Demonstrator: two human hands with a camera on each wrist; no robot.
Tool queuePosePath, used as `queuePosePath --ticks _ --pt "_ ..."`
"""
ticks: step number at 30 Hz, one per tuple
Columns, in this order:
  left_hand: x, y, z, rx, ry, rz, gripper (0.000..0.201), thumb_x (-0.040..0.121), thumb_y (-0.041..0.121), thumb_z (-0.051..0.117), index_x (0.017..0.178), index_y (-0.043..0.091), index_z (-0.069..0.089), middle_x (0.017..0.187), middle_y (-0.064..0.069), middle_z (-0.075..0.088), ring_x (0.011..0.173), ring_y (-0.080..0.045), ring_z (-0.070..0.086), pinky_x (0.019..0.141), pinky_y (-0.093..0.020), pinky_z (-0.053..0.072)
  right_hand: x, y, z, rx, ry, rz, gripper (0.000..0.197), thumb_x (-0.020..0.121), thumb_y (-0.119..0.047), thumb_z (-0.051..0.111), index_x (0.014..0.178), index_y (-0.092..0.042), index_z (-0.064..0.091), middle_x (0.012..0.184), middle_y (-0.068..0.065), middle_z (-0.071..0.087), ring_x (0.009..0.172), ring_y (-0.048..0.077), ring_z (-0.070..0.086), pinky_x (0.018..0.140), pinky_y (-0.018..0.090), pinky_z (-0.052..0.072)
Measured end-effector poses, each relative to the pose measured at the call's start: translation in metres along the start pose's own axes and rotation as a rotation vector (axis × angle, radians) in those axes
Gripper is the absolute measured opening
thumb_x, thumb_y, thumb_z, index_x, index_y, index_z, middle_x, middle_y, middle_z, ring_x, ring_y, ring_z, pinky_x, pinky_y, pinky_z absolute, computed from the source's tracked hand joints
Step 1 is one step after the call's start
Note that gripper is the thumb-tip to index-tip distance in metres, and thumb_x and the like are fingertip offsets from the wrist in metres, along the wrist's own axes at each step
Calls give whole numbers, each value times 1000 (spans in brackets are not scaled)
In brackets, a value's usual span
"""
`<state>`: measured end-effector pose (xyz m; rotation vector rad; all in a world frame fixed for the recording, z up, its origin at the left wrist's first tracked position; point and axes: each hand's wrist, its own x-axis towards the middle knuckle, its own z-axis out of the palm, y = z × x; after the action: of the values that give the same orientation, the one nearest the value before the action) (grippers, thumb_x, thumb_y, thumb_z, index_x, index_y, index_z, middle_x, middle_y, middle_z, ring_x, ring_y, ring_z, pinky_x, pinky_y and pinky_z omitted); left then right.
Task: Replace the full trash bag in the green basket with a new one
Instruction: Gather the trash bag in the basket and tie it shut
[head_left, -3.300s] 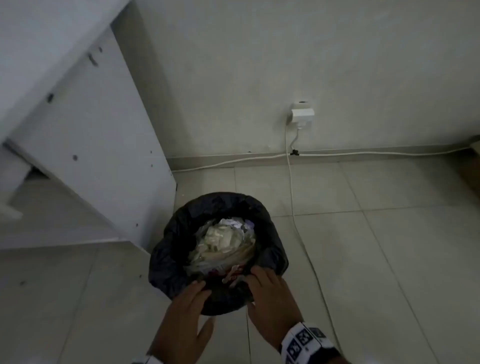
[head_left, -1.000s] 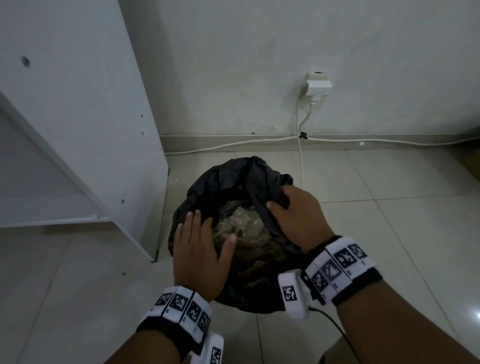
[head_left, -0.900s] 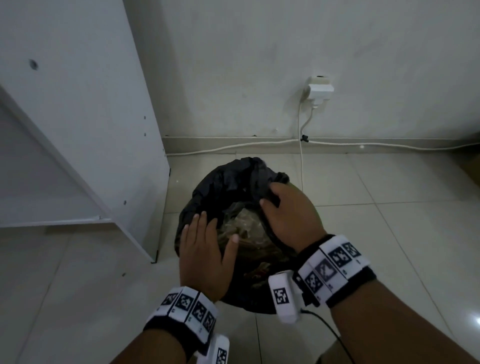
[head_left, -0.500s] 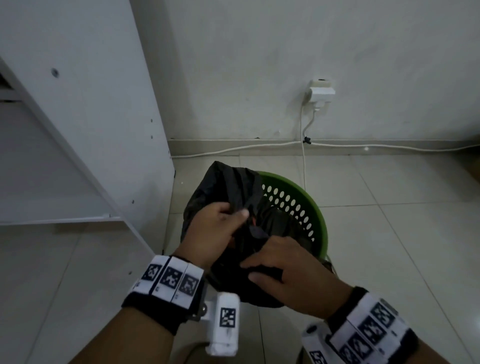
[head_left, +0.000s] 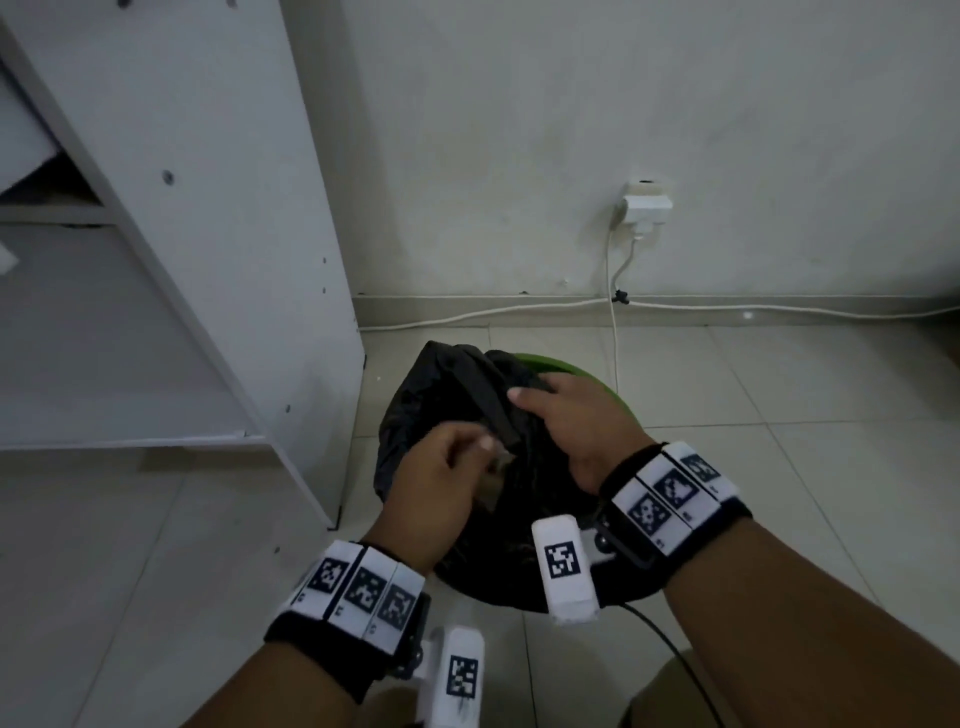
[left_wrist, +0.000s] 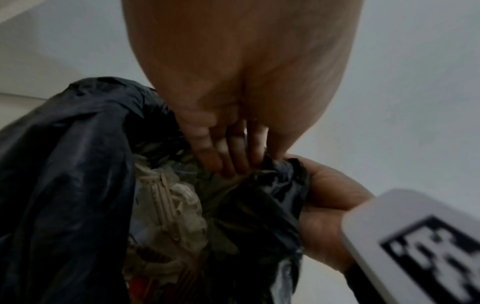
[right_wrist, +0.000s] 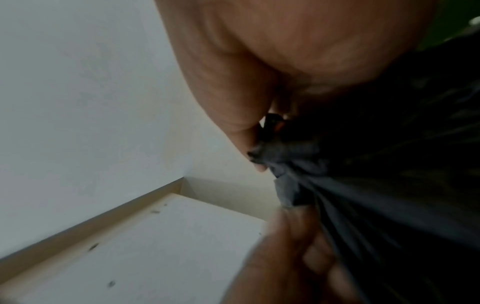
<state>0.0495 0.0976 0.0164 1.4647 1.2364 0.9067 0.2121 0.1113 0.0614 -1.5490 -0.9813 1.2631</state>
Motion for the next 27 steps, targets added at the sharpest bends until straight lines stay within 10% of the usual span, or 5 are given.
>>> queuePosePath --ticks 3,7,12,22,27 --pt "17 1 -25 -12 192 142 33 93 39 56 123 26 58 122 2 64 116 -15 60 102 -42 49 -22 -11 -1 -281 -101 -351 13 93 -12 64 97 -20 73 90 -5 76 85 10 71 79 26 56" --pt "39 12 -44 401 -103 506 45 97 50 42 128 25 63 135 3 60 137 -17 44 115 -39 32 -58 -19 -10 -595 -313 -577 6 88 -12 71 91 -17 72 81 -12 70 77 -3 63 72 9 45" --pt "50 17 -66 574 -429 584 56 97 58 41 79 12 67 80 -3 64 85 -19 59 80 -46 47 -71 -40 -68 -712 -262 -520 11 89 -19 70 98 -19 76 83 -11 72 75 -2 66 68 12 49" --pt "31 70 -41 514 -163 683 19 96 37 54 85 23 61 71 6 64 66 -9 60 61 -30 47 -53 -63 -69 -1295 -141 -510 85 74 -69 64 144 -28 39 139 -3 50 120 17 53 100 30 42" --pt "20 72 -42 473 -111 588 24 94 43 56 86 22 63 73 5 66 67 -9 62 61 -29 47 -44 -62 -37 -964 -130 -649 28 86 -46 69 100 -23 71 91 -8 71 81 2 62 70 19 45"
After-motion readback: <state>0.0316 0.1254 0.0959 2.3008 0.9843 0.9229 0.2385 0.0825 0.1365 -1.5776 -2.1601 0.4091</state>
